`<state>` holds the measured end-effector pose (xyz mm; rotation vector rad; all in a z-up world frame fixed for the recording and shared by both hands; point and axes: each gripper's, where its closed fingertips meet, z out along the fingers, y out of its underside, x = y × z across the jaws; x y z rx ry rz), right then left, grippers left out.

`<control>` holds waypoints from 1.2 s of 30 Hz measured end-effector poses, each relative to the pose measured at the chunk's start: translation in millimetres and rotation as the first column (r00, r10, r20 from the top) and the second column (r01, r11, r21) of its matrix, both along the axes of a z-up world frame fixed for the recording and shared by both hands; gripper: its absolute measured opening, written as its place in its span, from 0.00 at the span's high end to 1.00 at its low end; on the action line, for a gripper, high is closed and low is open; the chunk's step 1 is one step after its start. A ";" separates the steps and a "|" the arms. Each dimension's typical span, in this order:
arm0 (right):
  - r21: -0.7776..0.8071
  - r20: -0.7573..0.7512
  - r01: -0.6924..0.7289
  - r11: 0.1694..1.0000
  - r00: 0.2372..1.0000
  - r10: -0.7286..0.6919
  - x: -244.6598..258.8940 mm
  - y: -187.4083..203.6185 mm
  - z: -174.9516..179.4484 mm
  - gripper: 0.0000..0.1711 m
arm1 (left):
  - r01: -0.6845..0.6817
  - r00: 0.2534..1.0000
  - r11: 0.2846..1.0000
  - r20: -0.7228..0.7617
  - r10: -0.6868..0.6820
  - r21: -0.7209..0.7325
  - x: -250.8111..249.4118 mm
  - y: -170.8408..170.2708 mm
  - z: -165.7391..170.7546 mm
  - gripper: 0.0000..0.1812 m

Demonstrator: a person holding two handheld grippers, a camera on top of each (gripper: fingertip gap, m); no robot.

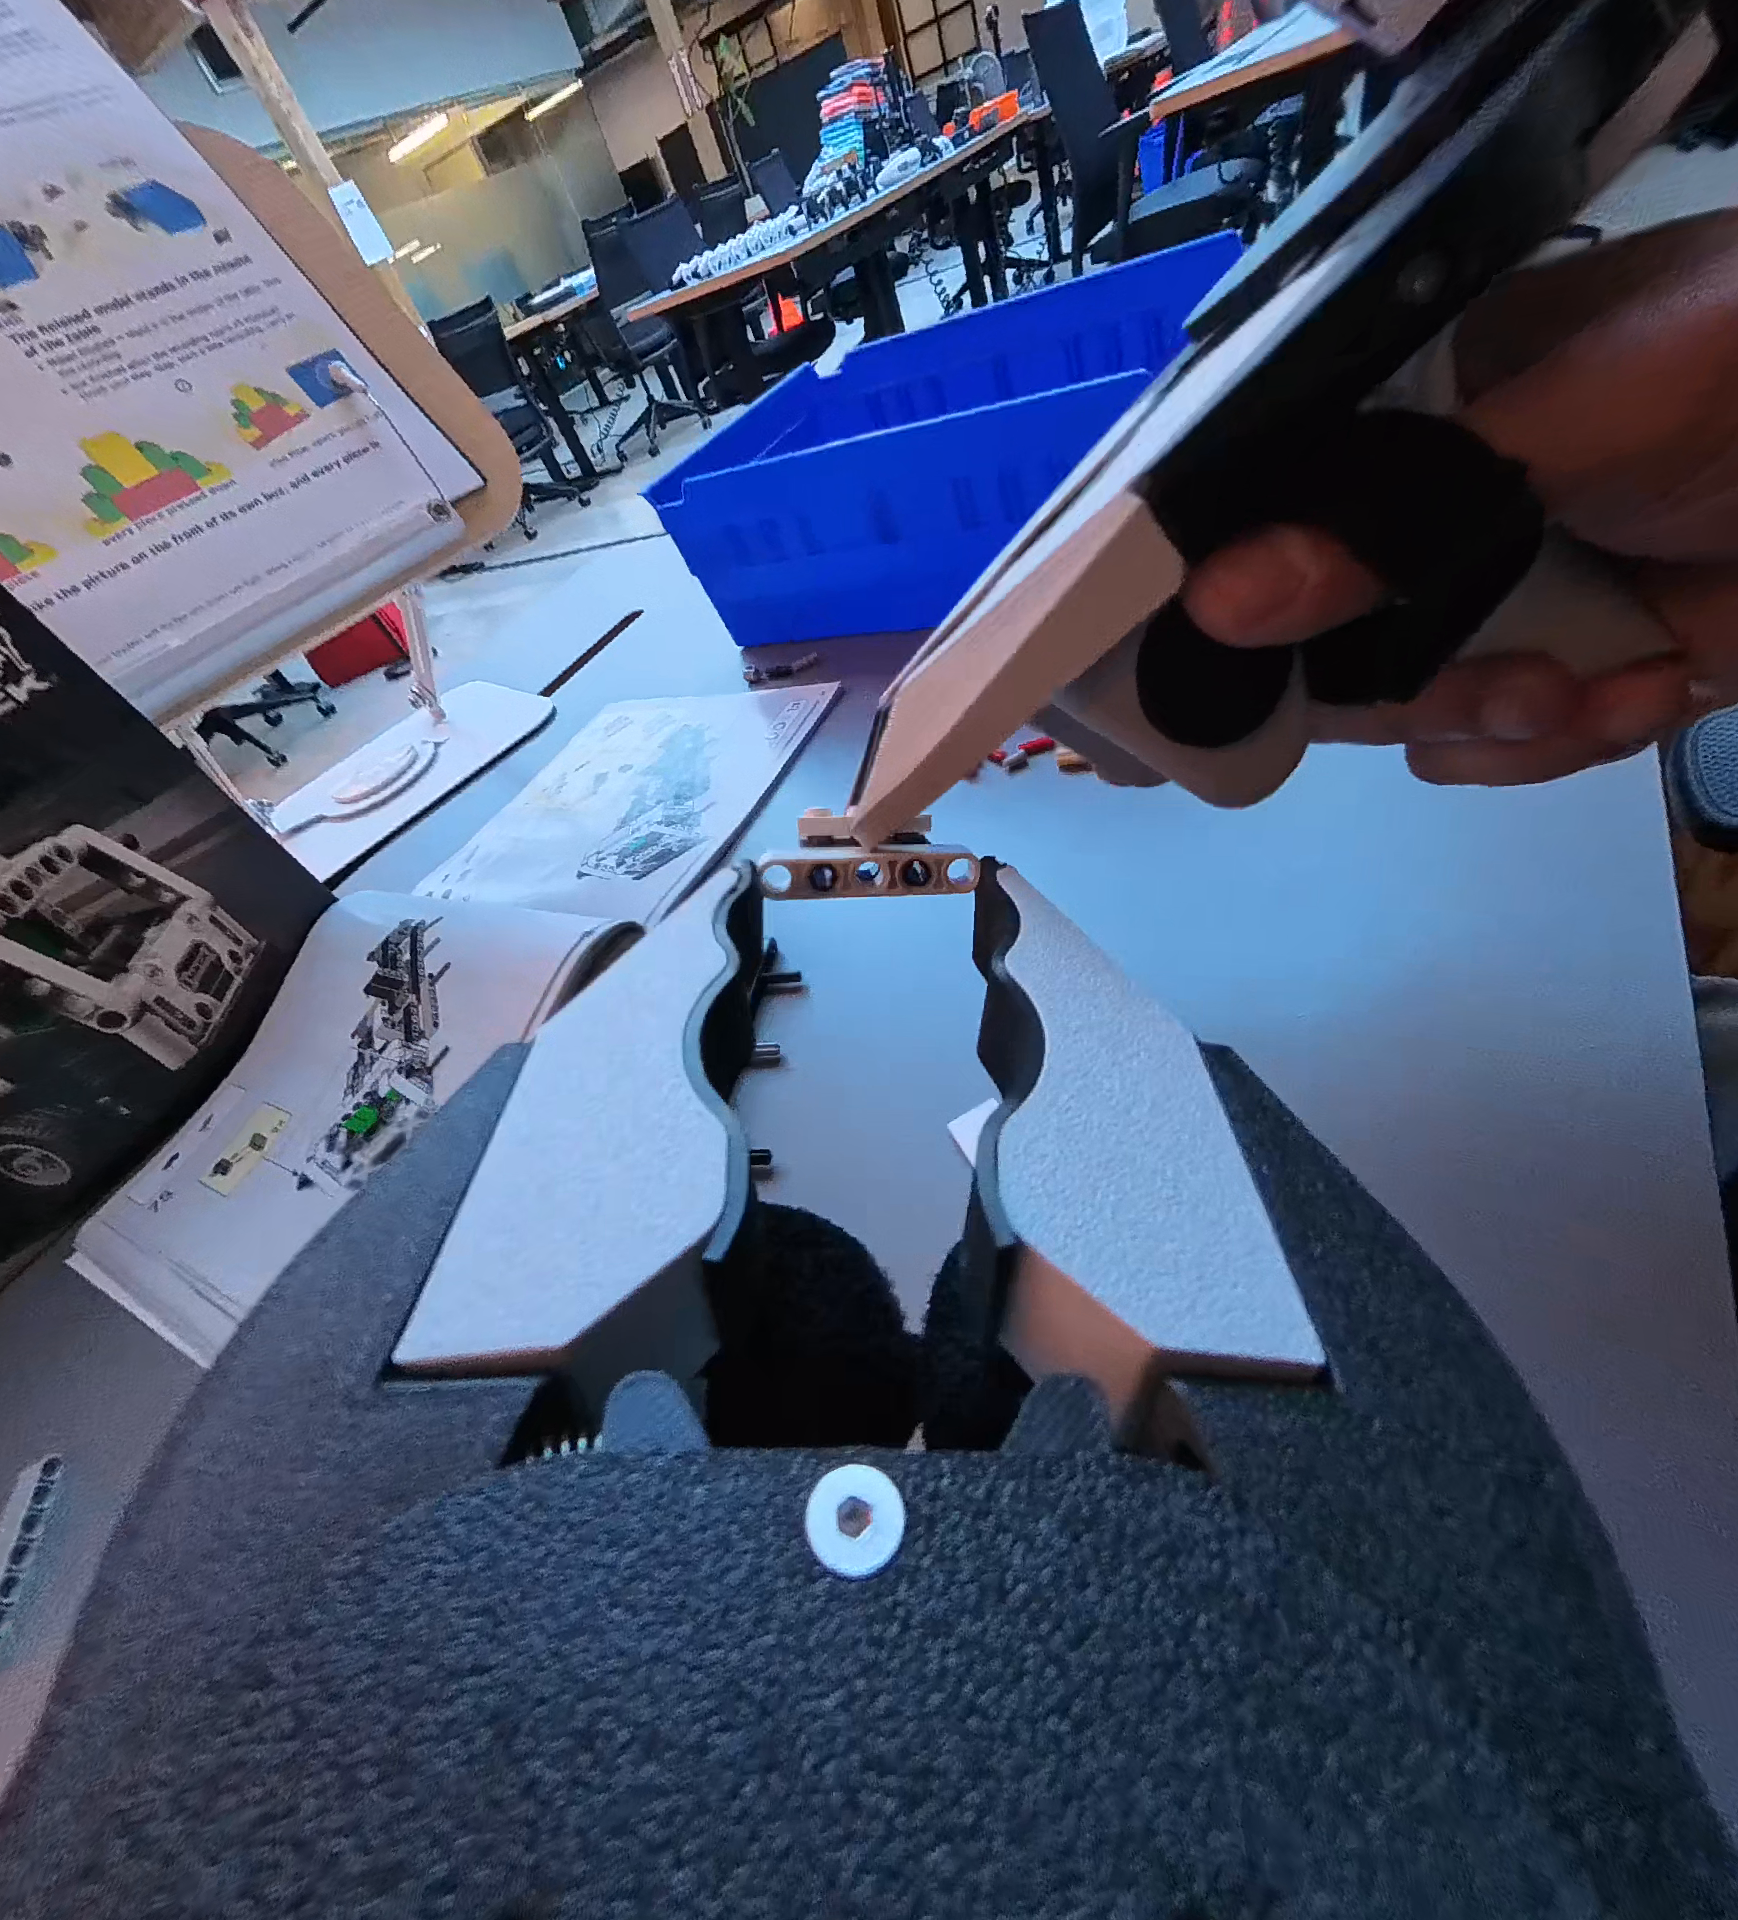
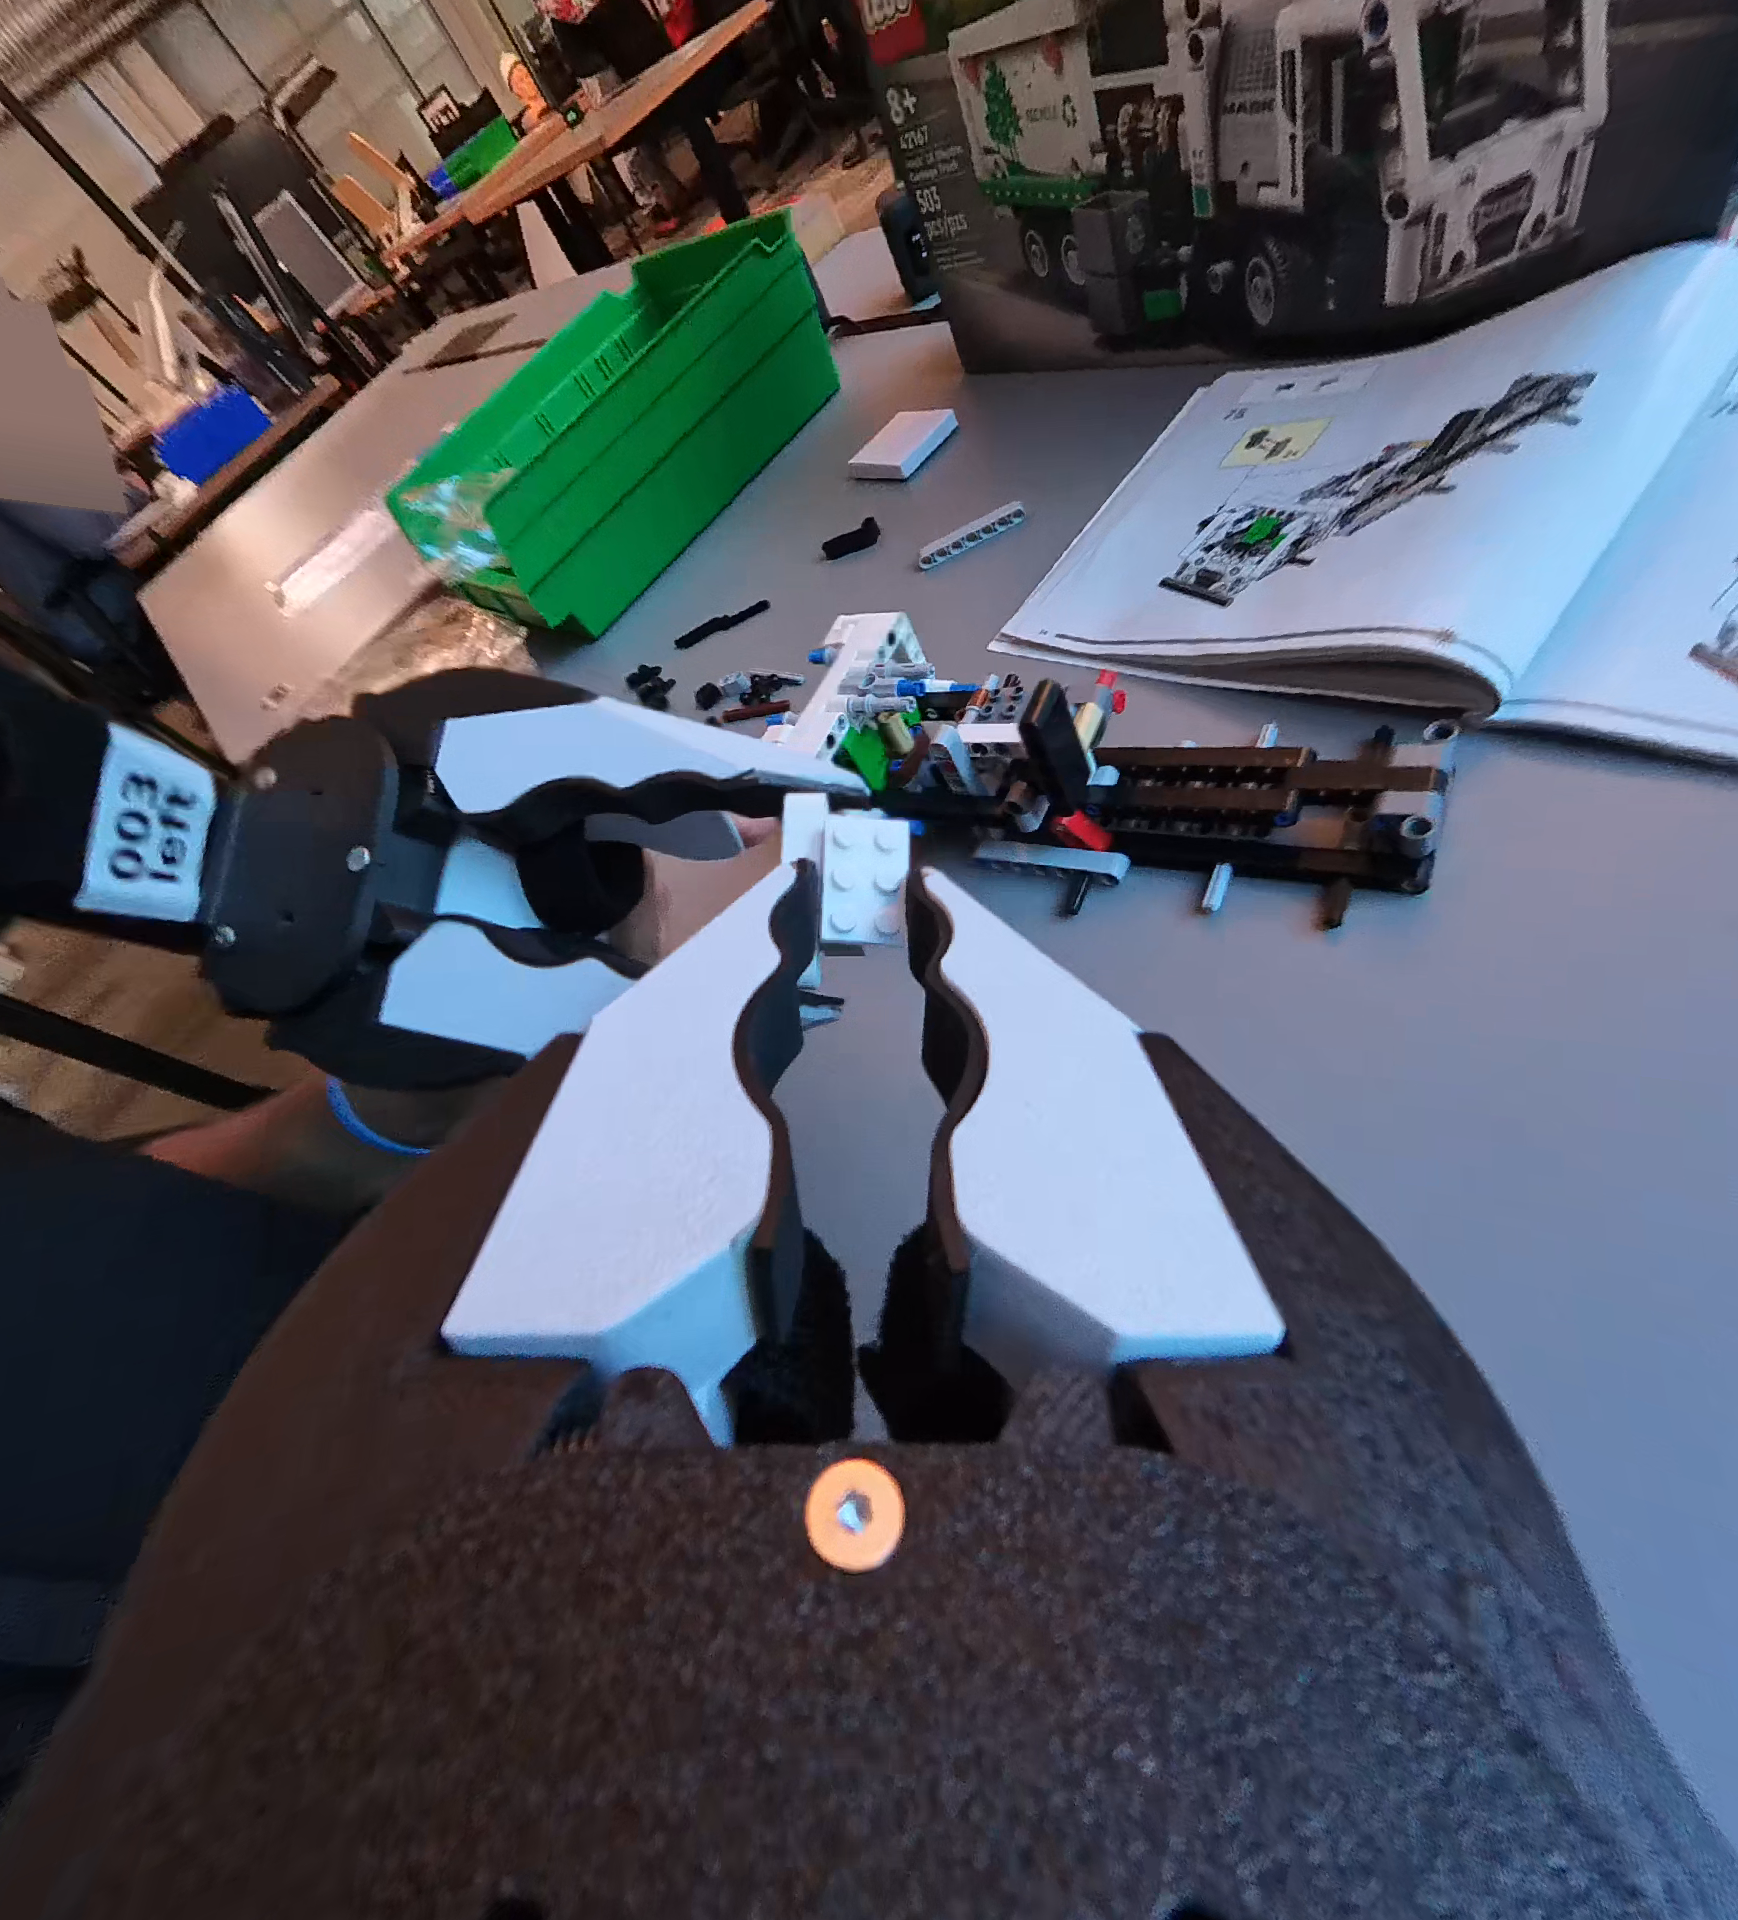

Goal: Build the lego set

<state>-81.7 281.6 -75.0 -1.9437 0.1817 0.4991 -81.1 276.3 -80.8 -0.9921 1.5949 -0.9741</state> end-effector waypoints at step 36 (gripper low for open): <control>-0.054 0.551 -0.054 0.997 0.831 0.074 -2.6 -7.5 10.4 0.88 | 0.155 0.988 0.962 0.034 -0.151 -0.224 2.8 -16.1 8.3 0.78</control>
